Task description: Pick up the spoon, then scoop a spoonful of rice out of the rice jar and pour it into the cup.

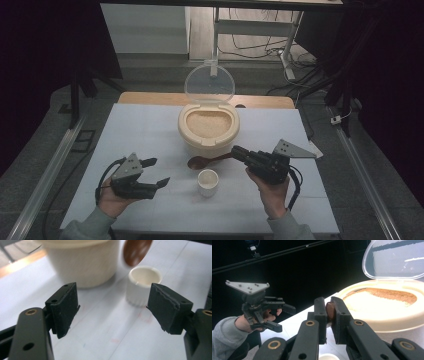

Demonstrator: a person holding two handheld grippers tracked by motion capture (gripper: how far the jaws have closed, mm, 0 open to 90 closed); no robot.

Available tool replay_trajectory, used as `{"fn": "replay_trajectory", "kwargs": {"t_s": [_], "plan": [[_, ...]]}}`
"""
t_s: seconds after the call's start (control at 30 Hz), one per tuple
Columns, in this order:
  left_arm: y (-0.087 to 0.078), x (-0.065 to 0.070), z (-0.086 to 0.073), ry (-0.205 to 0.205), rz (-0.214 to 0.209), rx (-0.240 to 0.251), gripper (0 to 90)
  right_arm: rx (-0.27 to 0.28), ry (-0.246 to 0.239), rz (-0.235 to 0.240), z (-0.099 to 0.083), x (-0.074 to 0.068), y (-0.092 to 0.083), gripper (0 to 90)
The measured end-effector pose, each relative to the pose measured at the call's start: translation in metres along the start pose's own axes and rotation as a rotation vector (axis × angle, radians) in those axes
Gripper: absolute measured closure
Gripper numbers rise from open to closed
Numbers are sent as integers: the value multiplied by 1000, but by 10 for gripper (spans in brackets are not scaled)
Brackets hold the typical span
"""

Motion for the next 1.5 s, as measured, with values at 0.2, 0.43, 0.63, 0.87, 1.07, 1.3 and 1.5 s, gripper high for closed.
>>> {"fn": "replay_trajectory", "kwargs": {"t_s": [0.2,0.43,0.63,0.87,1.07,1.3,1.5], "plan": [[-10,-12,-25,-44,29,-14,240,7,-11,-9,3,3,-4,830],[-13,-21,-47,-91,41,-31,235,18,-20,-25,6,9,-8,830],[-13,-25,-59,-144,21,-39,228,44,-22,-36,13,13,-14,830],[-3,-24,-64,-155,-4,-66,226,67,-39,-51,21,16,-21,830],[-2,-24,-66,-157,-4,-70,225,89,-42,-61,27,18,-25,830],[1,-24,-68,-154,-8,-86,221,112,-47,-71,37,21,-24,831],[2,-24,-67,-152,-10,-90,220,151,-25,-108,51,34,-20,830]]}}
Point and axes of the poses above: each handheld gripper's, and its own axes: y roughly forward along the jaws, z roughly out of its top, x roughly to its right, the point moved 8 cm from there along y, roughly forward along the jaws, and after that the axes turned 14 degrees about -z, right-handed, at the moved point
